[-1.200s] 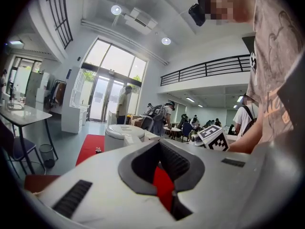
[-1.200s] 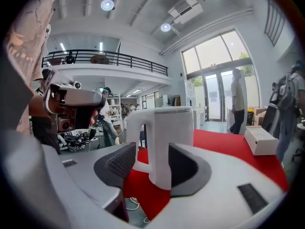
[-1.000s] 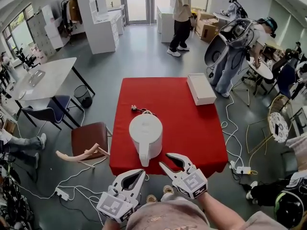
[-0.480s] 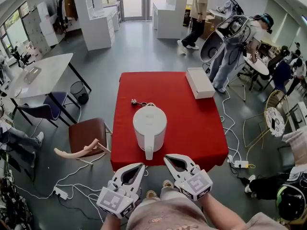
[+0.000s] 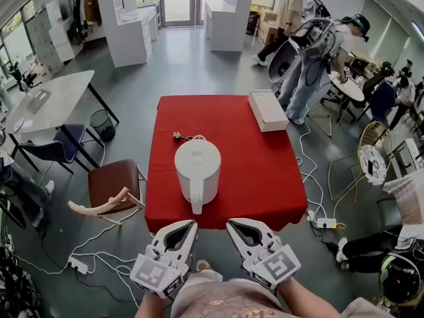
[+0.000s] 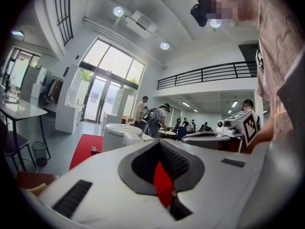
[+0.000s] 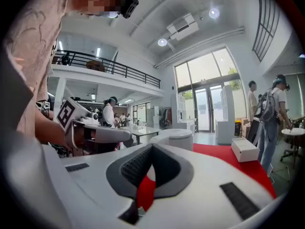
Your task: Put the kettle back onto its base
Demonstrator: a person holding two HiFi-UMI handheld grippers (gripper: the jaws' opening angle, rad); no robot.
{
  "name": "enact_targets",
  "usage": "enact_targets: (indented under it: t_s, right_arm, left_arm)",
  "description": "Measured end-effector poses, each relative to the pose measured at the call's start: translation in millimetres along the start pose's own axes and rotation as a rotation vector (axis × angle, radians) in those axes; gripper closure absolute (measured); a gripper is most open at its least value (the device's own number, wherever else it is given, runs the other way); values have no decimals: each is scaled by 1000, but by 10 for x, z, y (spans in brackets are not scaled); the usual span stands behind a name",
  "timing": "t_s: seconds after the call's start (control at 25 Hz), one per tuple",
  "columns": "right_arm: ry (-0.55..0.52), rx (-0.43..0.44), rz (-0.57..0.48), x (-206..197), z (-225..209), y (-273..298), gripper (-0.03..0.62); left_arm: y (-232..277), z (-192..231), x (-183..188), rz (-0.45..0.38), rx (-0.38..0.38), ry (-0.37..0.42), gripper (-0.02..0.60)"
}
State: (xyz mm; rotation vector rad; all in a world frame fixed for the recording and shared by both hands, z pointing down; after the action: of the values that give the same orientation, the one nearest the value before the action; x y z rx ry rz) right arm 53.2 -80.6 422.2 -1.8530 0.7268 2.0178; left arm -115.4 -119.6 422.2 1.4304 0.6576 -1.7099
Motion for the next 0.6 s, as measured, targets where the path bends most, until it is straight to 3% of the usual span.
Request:
enact_targets:
  t_s: [0.36, 0.6]
  right_arm:
    - [48, -41, -48, -27, -21, -646, 591]
    - [46, -13, -100, -99, 135, -1177, 591]
  left_arm:
    - [63, -460, -79, -5, 4, 10, 584]
    - [-98, -1007, -207, -8, 16, 35, 584]
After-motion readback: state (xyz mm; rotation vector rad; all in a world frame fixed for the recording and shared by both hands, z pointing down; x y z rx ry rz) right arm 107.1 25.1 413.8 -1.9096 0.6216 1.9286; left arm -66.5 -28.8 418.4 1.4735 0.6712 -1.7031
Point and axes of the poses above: the fingertips, and each gripper's own axes: y forward along the fingers, z to its left, x out of its top, the point moved 7 cm from there along -y, backward along the fingers, and after that the axes turned 4 degrees about -y, right-handed, at the moved point
